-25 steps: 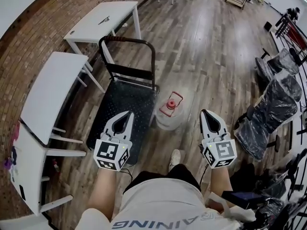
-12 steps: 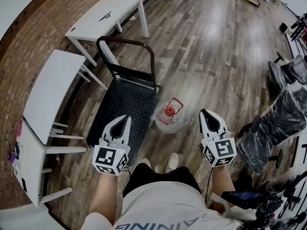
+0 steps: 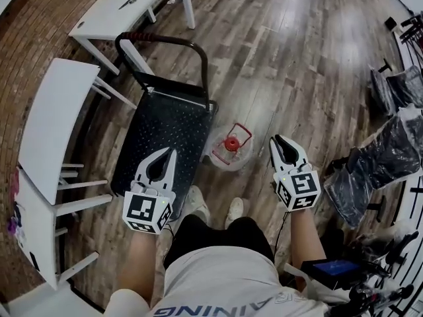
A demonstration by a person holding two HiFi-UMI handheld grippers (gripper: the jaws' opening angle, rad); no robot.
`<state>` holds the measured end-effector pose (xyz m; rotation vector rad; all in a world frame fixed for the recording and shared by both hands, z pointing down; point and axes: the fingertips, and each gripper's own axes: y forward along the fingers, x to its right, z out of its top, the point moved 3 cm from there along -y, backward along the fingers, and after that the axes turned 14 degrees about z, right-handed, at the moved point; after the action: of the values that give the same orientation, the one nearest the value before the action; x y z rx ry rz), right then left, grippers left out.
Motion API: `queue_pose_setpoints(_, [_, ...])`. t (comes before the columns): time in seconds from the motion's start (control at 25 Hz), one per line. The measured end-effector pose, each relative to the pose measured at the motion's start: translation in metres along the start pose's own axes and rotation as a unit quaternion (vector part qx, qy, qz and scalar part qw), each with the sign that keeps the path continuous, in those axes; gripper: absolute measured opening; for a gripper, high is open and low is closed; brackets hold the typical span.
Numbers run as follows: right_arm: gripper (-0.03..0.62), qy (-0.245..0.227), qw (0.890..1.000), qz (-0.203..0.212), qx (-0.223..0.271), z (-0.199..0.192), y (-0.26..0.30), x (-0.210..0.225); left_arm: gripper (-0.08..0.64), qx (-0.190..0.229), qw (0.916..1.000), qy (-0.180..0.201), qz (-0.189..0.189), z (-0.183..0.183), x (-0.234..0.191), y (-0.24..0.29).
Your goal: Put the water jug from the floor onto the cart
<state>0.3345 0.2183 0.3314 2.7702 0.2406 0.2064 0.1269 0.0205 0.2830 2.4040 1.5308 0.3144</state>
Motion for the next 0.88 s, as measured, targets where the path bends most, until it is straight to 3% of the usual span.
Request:
queue_pose_setpoints(0.16, [0.080,0.014,0.999,0.005,-0.031,-0.035,0.035,0.005,0.002,-0.022,0.9996,-0.004,-0.014,-0.025,-0.014,0.020])
queue_pose_setpoints(0.36, [0.124,0.009,0.998,0.025,-0.064,-0.081,0.086,0.010,0.002,-0.042,0.9991,-0.003,-0.004,-0.062,-0.033,0.042])
queue_pose_setpoints(0.64, [0.267,0.000,0.993,0.063,-0.105,-0.153,0.150,0.007,0.002,-0.079,0.9968,-0.008,0.012,-0.130,-0.045,0.056])
queue_pose_setpoints(0.88, [0.308,0.001,0.988,0.075,-0.132,-0.209,0.181,0.007,0.002,-0.103,0.9944,-0.019,0.014,-0.178,-0.043,0.058])
